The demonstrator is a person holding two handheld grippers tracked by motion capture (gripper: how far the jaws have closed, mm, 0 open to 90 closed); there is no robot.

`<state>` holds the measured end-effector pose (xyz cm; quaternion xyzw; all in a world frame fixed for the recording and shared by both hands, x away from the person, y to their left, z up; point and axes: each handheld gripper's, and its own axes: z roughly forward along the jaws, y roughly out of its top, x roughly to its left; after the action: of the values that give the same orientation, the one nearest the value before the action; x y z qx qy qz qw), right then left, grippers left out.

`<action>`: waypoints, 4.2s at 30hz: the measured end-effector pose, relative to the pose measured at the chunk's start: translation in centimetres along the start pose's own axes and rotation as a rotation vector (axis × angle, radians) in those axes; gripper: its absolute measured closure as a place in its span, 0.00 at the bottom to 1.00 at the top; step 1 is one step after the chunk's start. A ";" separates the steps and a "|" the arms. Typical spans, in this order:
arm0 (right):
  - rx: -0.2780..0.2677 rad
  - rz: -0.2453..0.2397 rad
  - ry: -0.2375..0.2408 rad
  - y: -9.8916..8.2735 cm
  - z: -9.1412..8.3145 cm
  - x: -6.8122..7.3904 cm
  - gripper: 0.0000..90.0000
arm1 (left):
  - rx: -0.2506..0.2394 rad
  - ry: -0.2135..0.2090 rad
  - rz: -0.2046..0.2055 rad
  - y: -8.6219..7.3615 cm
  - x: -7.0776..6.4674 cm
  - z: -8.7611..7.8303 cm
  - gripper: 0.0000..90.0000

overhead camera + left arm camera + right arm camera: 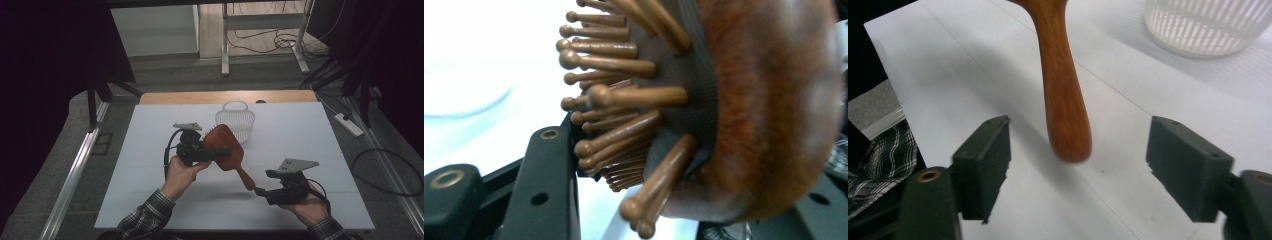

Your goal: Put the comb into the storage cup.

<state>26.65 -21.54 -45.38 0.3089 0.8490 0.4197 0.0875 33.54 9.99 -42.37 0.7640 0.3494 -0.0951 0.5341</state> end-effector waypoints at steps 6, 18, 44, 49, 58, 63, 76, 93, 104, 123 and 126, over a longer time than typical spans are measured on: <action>0.004 0.037 -0.007 -0.5 -0.7 -0.9 0.20 | -0.002 0.030 0.000 0.6 0.6 -0.4 0.57; 0.055 0.079 -0.042 -1.6 -1.6 -2.0 0.02 | -0.010 0.068 0.015 2.3 1.2 -1.5 0.57; 0.094 0.189 -0.188 -4.5 -5.2 -3.7 0.00 | -0.069 0.097 0.009 5.9 2.3 -3.6 0.57; 0.112 0.208 -0.221 -5.2 -6.0 -3.8 0.00 | -0.075 0.100 0.004 6.4 2.4 -3.9 0.57; 0.133 0.214 -0.301 -5.8 -6.8 -3.4 0.00 | -0.093 0.112 -0.003 7.5 2.8 -4.3 0.57; 0.118 0.233 -0.305 -5.9 -7.1 -3.5 0.00 | -0.098 0.122 -0.009 8.0 3.0 -4.3 0.57; 0.122 0.219 -0.292 -5.9 -7.0 -3.4 0.00 | -0.144 0.157 -0.044 9.3 4.5 -4.4 0.57; 0.119 0.233 -0.276 -5.9 -7.0 -3.5 0.00 | -0.180 0.220 -0.069 10.8 6.4 -3.6 0.57; 0.126 0.223 -0.271 -5.9 -7.0 -3.5 0.00 | -0.185 0.248 -0.066 11.4 7.0 -2.6 0.57; 0.141 0.218 -0.267 -6.0 -6.9 -3.5 0.00 | -0.159 0.277 -0.070 10.9 8.1 0.5 0.57; 0.143 0.218 -0.265 -6.0 -6.9 -3.5 0.00 | -0.162 0.278 -0.074 10.6 8.1 0.9 0.57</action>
<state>23.93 -30.92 -45.99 0.4570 0.8191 0.3211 0.1306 46.52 10.72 -39.01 0.7108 0.4545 0.0205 0.5364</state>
